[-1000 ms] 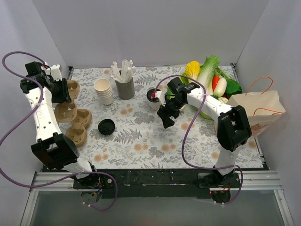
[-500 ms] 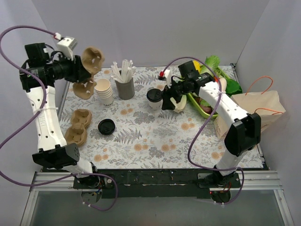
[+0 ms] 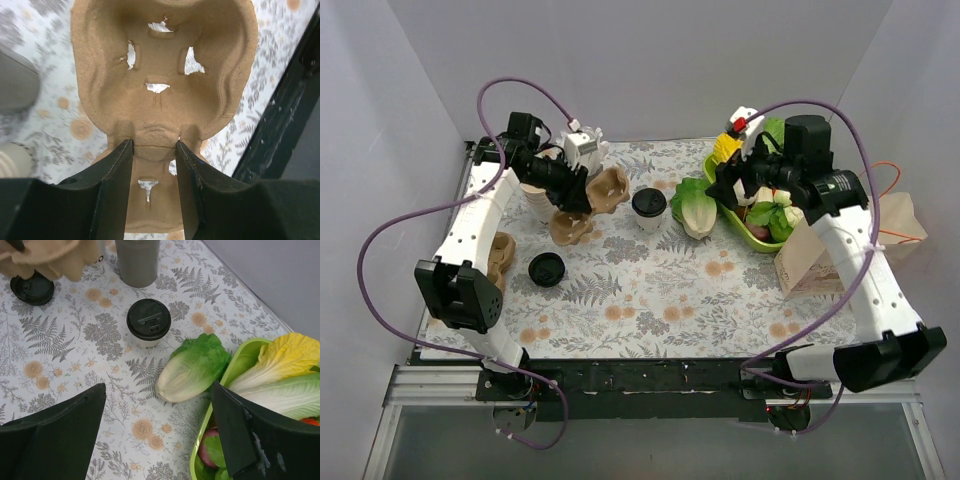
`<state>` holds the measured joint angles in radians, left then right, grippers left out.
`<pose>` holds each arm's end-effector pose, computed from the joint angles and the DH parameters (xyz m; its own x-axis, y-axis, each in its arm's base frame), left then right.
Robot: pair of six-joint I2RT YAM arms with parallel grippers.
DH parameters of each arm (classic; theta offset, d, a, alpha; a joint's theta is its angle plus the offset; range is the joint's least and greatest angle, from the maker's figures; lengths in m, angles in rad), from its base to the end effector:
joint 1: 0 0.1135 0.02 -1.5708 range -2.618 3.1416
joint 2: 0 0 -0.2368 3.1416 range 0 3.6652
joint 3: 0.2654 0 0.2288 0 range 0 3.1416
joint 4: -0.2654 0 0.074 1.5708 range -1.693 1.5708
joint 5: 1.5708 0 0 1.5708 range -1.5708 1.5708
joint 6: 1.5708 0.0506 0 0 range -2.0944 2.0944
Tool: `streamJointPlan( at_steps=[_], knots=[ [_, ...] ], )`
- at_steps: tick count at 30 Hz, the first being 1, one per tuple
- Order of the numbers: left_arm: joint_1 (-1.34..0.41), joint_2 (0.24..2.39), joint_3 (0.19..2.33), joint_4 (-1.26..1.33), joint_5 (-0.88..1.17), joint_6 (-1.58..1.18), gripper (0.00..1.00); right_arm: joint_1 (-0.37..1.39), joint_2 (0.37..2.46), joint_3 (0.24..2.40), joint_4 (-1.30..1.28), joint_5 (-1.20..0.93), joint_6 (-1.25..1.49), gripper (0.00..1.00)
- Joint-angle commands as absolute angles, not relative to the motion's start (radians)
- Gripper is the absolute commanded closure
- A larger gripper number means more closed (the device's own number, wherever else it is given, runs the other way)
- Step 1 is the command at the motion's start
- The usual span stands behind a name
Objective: Pack the takeout coffee
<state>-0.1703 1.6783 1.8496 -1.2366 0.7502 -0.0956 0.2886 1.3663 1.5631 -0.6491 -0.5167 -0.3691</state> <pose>0.2962 -0.0859 0.3486 -0.9012 0.0841 -0.4251 0.3650 0.6761 -0.6400 0.2640 0.1045 0.3958 -0.1478 -0.3711 -0.9168 -0.7792 0.6146 -0.1231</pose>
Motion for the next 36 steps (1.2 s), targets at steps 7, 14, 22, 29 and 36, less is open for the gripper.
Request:
streamJointPlan(
  at_steps=[7,14,22,29,36],
  knots=[
    [-0.198,1.594,1.501,-1.111,0.722,-0.003,1.0,0.094,1.221,1.652,-0.827,-0.19,-0.482,0.11],
    [-0.279,1.574,1.276,-0.913,0.677,-0.103,1.0,-0.168,1.241,1.805,-0.925,-0.127,-0.538,0.15],
    [-0.285,1.579,1.17,-0.793,0.586,-0.187,1.0,-0.478,1.304,1.914,-1.078,-0.233,-0.643,0.2],
    [-0.282,1.557,1.095,-0.716,0.433,-0.259,1.0,-0.503,1.321,1.842,-1.108,-0.299,-0.673,0.22],
    [-0.27,1.588,1.117,-0.67,0.39,-0.351,0.77,-0.505,1.348,1.856,-1.166,-0.374,-0.715,0.19]
  ],
)
